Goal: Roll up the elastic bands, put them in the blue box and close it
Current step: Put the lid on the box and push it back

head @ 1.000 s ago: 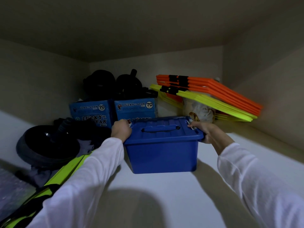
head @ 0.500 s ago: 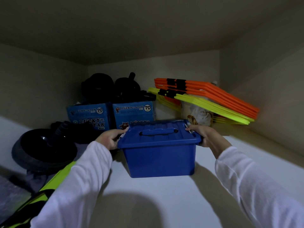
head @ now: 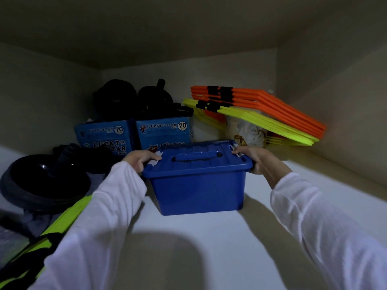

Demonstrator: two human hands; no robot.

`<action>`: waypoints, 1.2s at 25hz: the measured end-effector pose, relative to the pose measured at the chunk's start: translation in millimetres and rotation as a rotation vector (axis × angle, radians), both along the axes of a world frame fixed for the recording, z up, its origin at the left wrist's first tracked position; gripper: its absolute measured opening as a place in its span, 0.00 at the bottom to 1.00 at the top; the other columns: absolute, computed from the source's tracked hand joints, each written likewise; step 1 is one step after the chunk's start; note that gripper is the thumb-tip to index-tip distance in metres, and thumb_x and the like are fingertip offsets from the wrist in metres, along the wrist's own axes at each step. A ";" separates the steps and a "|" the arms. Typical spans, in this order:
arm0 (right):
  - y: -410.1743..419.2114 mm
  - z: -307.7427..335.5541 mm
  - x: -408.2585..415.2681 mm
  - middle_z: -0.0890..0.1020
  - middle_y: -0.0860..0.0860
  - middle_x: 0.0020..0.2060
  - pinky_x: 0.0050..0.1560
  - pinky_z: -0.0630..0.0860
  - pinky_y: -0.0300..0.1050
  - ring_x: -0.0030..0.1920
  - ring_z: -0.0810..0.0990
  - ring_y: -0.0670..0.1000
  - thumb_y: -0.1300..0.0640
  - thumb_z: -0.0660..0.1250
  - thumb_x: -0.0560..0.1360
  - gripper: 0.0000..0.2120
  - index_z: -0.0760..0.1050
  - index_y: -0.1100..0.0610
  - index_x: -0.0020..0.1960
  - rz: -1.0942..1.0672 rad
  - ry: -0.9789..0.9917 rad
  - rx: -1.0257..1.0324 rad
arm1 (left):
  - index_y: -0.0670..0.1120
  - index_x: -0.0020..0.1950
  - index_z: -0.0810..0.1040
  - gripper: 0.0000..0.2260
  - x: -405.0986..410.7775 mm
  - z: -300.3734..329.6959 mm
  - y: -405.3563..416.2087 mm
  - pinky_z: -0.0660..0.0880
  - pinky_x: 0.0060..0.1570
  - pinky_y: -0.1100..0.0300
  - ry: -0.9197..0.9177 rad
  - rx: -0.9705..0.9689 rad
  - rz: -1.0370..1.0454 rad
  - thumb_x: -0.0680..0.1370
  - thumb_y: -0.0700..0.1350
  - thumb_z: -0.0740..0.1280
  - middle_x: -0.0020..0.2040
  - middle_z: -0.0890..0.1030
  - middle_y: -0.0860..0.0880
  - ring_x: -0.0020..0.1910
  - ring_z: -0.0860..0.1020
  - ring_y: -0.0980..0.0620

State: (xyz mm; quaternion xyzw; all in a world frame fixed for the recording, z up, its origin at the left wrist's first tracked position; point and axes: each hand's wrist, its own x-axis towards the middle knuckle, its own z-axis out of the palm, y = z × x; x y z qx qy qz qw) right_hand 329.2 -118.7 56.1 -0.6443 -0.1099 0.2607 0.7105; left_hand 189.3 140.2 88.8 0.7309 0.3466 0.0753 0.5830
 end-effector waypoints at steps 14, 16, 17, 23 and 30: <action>-1.0 1.5 0.0 0.78 0.54 0.38 0.23 0.76 0.36 0.30 0.79 0.50 0.61 0.62 0.76 0.03 0.71 0.59 0.43 -0.010 -0.018 -0.036 | 0.38 0.39 0.70 0.07 1.7 -6.9 0.5 0.69 0.11 0.62 -0.100 0.013 0.046 0.77 0.36 0.63 0.16 0.76 0.44 0.12 0.74 0.49; -3.7 2.1 -2.9 0.78 0.54 0.37 0.23 0.76 0.36 0.22 0.79 0.48 0.61 0.63 0.75 0.02 0.71 0.59 0.44 -0.015 -0.029 -0.061 | 0.38 0.37 0.70 0.09 -2.1 -6.3 -4.4 0.68 0.10 0.62 -0.109 0.016 0.044 0.78 0.36 0.62 0.15 0.75 0.44 0.12 0.73 0.49; -6.3 2.2 -5.9 0.78 0.54 0.37 0.23 0.76 0.35 0.20 0.79 0.47 0.61 0.63 0.75 0.02 0.71 0.59 0.44 -0.017 -0.031 -0.070 | 0.38 0.37 0.70 0.09 -5.5 -6.5 -7.7 0.68 0.10 0.62 -0.111 0.018 0.041 0.78 0.35 0.62 0.15 0.75 0.44 0.12 0.73 0.50; -27.5 5.4 -29.5 0.80 0.54 0.36 0.21 0.75 0.35 0.25 0.81 0.49 0.62 0.61 0.77 0.04 0.70 0.58 0.43 -0.005 -0.030 -0.058 | 0.40 0.56 0.70 0.07 -23.9 -5.6 -30.1 0.69 0.12 0.61 -0.106 -0.024 0.007 0.78 0.35 0.61 0.35 0.76 0.42 0.30 0.75 0.45; -46.0 9.5 -54.2 0.81 0.53 0.26 0.19 0.74 0.34 0.18 0.79 0.47 0.63 0.59 0.77 0.06 0.69 0.58 0.41 -0.015 -0.025 -0.035 | 0.37 0.69 0.65 0.19 -40.7 -5.6 -47.1 0.74 0.20 0.60 -0.123 -0.017 0.001 0.78 0.36 0.61 0.57 0.78 0.38 0.34 0.74 0.47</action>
